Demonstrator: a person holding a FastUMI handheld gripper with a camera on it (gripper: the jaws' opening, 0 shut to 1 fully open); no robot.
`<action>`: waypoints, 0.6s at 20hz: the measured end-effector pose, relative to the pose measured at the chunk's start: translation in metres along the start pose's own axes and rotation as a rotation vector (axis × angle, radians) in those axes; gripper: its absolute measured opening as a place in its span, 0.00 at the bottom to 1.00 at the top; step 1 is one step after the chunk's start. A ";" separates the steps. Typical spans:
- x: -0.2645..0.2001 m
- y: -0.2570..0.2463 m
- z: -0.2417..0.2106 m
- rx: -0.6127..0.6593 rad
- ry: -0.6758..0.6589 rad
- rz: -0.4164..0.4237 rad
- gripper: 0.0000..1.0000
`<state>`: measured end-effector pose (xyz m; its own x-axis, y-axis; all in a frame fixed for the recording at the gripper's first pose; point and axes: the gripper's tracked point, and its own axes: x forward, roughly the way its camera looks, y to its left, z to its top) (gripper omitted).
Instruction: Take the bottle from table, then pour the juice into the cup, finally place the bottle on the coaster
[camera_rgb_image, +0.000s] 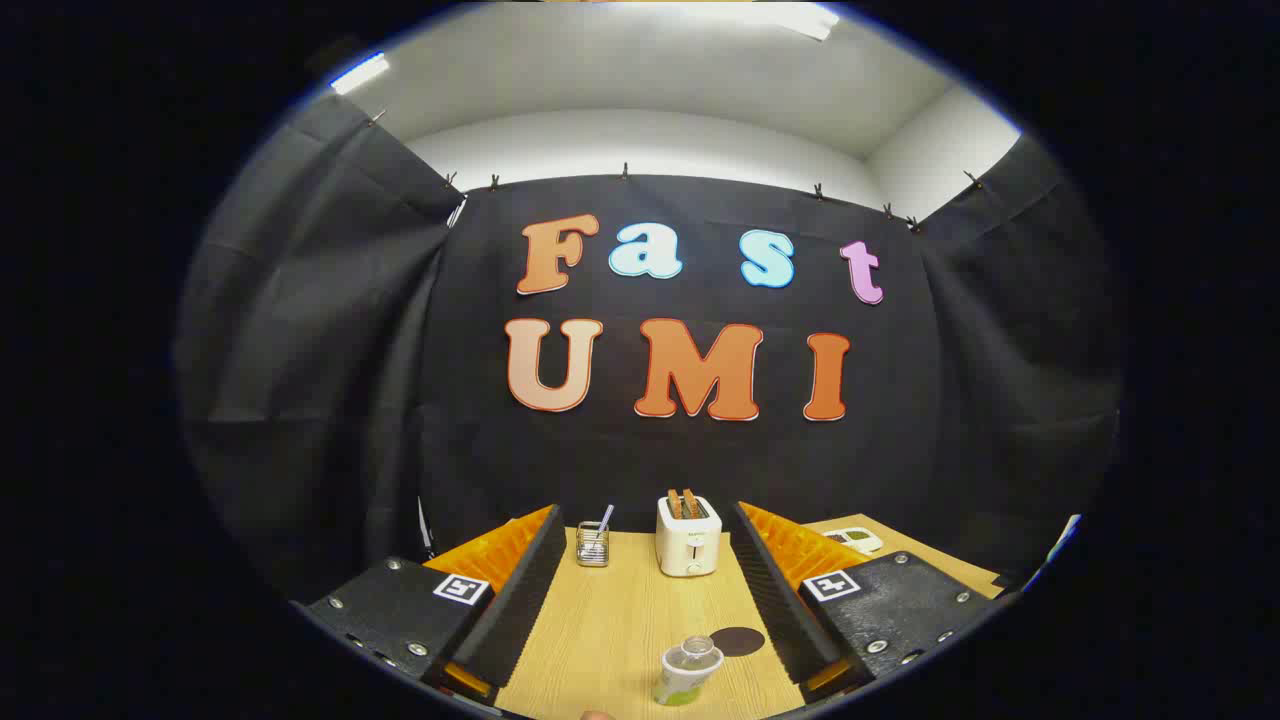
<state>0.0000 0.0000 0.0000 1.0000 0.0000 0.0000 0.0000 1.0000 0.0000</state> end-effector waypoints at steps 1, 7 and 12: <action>-0.002 -0.002 0.000 0.003 -0.002 -0.003 0.98; -0.001 -0.006 -0.011 0.003 0.013 -0.011 0.98; 0.000 -0.008 -0.013 0.002 0.010 -0.015 0.98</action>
<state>0.0005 -0.0080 -0.0133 0.9998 -0.0148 -0.0101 0.0148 0.9999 0.0015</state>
